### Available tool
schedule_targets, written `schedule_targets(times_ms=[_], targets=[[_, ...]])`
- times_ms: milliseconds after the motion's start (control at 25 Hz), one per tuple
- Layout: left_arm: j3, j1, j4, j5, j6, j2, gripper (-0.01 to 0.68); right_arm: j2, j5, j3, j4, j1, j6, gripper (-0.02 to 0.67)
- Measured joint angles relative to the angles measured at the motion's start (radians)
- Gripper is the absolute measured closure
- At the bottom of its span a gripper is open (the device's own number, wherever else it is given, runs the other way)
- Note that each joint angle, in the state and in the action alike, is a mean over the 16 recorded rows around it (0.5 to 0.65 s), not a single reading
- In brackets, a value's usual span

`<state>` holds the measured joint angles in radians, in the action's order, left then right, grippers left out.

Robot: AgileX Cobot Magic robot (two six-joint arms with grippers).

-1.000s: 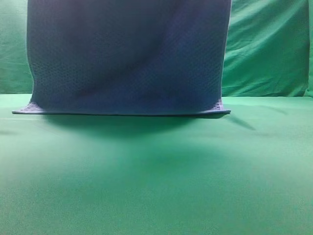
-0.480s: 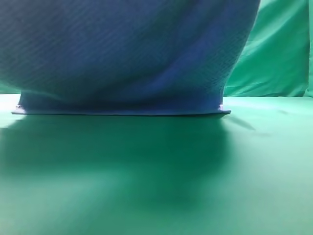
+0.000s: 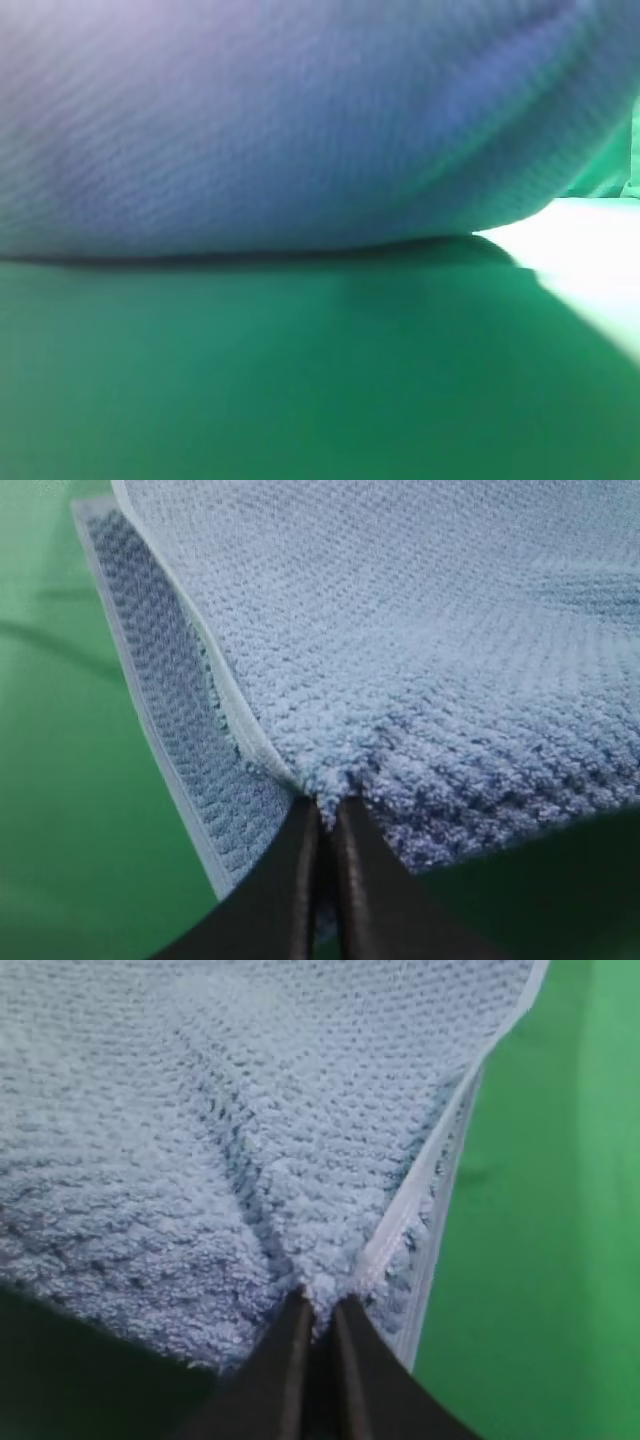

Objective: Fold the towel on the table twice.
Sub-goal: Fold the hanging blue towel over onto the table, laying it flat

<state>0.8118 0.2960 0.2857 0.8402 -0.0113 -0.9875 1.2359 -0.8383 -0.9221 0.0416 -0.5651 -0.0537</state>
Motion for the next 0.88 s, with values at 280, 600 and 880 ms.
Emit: schedule_targets(times_ms=[280, 600, 880], targets=[[-0.175, 0.0, 0.062, 0.009, -0.008, 0.138, 0.673, -0.097, 0.034, 0.169, -0.018, -0.085, -0.099, 0.649], [-0.221, 0.0, 0.089, -0.086, -0.009, 0.101, 0.673, -0.098, 0.071, 0.179, -0.132, -0.108, -0.211, 0.649], [-0.112, 0.0, 0.064, -0.193, -0.009, -0.125, 0.673, 0.034, 0.104, 0.075, -0.245, -0.066, -0.262, 0.649]])
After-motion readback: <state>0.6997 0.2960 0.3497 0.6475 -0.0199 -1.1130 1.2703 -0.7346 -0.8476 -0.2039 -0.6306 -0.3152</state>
